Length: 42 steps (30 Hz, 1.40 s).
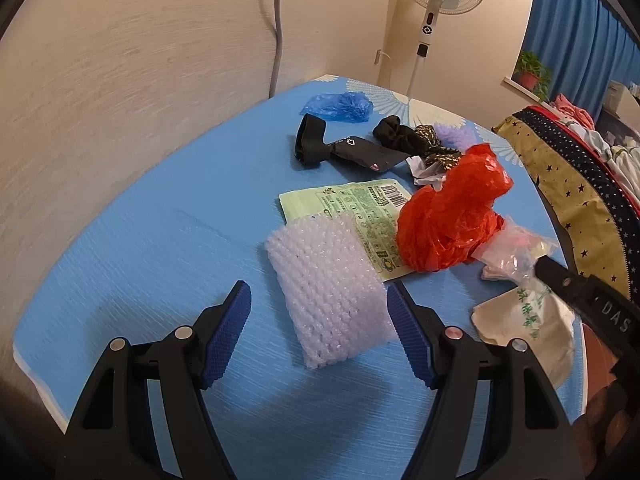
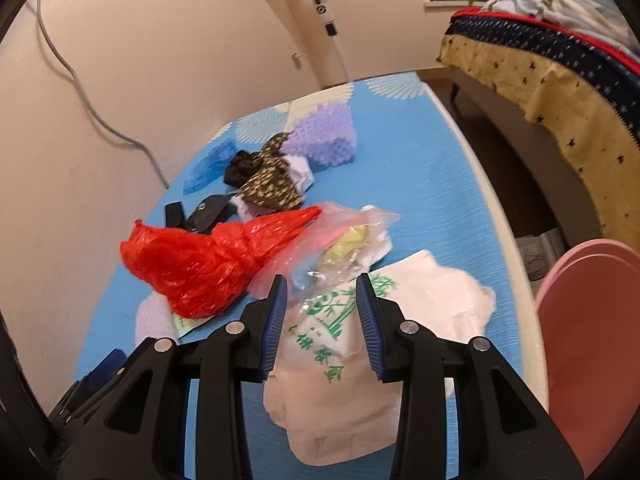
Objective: Collect trash
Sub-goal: 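Close right tool on red plastic bag while left tool closes on white foam net, then carry red bag in right tool and foam net in left tool over pink bin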
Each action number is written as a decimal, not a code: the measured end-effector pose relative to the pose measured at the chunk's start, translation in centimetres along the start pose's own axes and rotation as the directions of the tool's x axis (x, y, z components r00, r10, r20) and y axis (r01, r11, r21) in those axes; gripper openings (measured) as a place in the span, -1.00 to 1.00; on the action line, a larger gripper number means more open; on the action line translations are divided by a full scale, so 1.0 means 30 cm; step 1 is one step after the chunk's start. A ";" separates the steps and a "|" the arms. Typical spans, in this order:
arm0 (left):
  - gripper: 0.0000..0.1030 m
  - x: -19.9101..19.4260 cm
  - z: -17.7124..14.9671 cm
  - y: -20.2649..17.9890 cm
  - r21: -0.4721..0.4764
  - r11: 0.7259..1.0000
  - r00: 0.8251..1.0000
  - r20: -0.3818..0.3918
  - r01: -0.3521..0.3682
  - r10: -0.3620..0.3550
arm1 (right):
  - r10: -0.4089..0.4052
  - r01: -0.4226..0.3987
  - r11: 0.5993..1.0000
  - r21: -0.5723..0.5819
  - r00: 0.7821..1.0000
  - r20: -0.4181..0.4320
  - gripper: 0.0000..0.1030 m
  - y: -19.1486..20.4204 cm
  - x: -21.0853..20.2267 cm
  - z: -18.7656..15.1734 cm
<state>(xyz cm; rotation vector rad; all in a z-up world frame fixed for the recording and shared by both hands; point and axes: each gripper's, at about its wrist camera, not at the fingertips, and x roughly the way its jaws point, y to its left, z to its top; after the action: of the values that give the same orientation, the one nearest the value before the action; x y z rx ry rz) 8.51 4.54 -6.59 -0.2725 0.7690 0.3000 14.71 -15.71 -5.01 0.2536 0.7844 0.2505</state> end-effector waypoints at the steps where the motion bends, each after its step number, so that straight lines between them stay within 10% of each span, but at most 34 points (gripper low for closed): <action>1: 0.33 0.000 -0.001 0.002 -0.001 1.000 1.000 -0.001 -0.004 0.004 | -0.006 0.006 1.000 -0.015 1.000 0.020 -0.27 0.010 -0.016 0.005; 9: 0.27 0.022 -0.002 0.033 -0.036 0.999 0.999 -0.036 -0.026 0.025 | 0.146 -0.134 0.981 -0.138 0.986 0.082 -0.05 0.157 -0.079 0.028; 15: -0.64 0.014 0.003 0.072 -0.068 0.997 0.998 -0.050 -0.034 0.031 | 0.189 -0.172 0.965 -0.197 0.979 0.071 0.02 0.263 -0.042 0.053; 20: -0.72 0.009 0.010 0.106 -0.097 0.994 0.997 -0.055 -0.052 0.047 | 0.185 -0.177 0.963 -0.204 0.983 0.021 -0.02 0.292 0.009 0.054; 27: -0.74 -0.028 0.024 0.120 -0.100 0.994 0.999 -0.019 -0.041 0.039 | 0.196 -0.188 0.952 -0.244 0.981 0.010 -0.77 0.319 -0.024 0.058; 42: -0.75 -0.195 0.030 0.084 -0.037 0.997 0.994 0.092 0.063 -0.059 | 0.203 -0.162 0.947 -0.277 0.971 0.128 -0.85 0.272 -0.389 0.100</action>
<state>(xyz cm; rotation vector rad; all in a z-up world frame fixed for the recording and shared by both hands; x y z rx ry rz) 4.20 6.20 -2.13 -0.3176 0.6646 0.2687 7.87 -12.11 7.32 0.0908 0.5648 0.5019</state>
